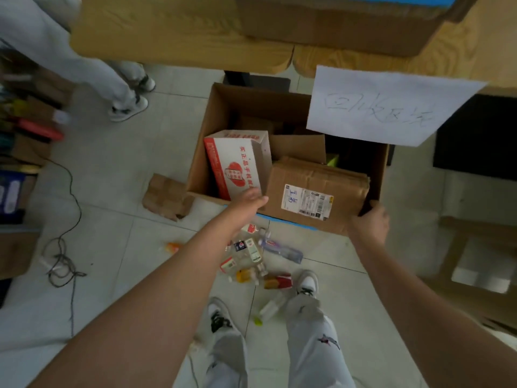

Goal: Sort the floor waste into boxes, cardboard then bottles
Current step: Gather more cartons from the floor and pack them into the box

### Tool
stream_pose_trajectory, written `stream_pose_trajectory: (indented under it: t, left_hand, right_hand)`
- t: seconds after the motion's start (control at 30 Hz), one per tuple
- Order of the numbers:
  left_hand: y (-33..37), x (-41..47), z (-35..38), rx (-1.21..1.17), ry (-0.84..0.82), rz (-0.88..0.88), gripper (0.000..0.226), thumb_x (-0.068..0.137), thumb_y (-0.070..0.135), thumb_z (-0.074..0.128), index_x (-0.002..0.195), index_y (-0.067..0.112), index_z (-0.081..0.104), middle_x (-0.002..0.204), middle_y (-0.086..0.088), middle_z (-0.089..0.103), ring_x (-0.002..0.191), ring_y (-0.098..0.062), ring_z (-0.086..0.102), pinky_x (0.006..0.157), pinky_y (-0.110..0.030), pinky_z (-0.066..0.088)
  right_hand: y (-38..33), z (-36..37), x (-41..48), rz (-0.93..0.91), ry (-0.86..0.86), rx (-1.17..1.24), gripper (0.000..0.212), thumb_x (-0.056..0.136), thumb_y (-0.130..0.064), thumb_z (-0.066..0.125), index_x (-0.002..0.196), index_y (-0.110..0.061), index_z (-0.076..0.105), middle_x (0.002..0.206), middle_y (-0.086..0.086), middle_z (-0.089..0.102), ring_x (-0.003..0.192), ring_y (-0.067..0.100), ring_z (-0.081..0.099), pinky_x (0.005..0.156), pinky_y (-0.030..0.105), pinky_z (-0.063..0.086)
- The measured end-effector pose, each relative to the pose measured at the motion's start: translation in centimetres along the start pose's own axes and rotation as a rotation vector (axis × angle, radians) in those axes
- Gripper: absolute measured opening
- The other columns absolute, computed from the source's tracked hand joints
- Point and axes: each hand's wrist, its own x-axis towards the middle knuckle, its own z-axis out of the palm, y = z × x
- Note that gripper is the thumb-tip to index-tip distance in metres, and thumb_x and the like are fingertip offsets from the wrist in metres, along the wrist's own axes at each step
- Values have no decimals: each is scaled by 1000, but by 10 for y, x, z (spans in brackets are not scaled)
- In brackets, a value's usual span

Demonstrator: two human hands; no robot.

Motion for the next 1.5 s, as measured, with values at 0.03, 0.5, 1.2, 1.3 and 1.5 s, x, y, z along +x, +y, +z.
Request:
stream_pose_trajectory:
  t: [0.03, 0.5, 1.2, 1.3, 1.5]
  left_hand:
    - [-1, -8, -6, -16, 6, 0, 50, 99, 32, 52, 147, 23, 40, 153, 0, 39, 138, -22, 39, 113, -46, 35]
    - [-154, -86, -160, -302, 128, -190, 11, 95, 19, 52, 94, 27, 59, 105, -1, 58, 99, -17, 54, 83, -32, 41]
    - [-258, -93, -377, -450, -27, -61, 32, 100, 23, 44, 132, 23, 49, 122, 1, 57, 112, -17, 53, 95, -36, 36]
    - [-265, -96, -383, -461, -30, -37, 34, 100, 23, 44, 134, 24, 49, 123, 2, 57, 114, -17, 54, 95, -36, 36]
    - [-288, -113, -384, -437, -93, -90, 33, 101, 25, 47, 134, 26, 48, 127, 1, 54, 116, -19, 52, 97, -36, 38]
  right_hand:
    - [-12, -4, -13, -46, 97, -4, 53, 84, -16, 55, 136, -13, 46, 133, 14, 51, 123, 34, 46, 105, 47, 39]
    - [-60, 75, -193, -256, -127, 129, 35, 93, -13, 51, 128, -18, 54, 105, -6, 58, 93, 15, 58, 76, 29, 46]
    - [-130, 198, -416, -263, -5, 224, 27, 95, -14, 57, 121, -19, 57, 95, -12, 59, 89, 5, 60, 83, 27, 53]
    - [-135, 208, -419, -273, -14, 183, 28, 94, -14, 56, 122, -20, 57, 96, -11, 60, 86, 6, 59, 79, 28, 54]
    - [-133, 225, -427, -261, -48, 116, 32, 93, -17, 56, 125, -24, 56, 117, -7, 61, 106, 11, 58, 95, 33, 48]
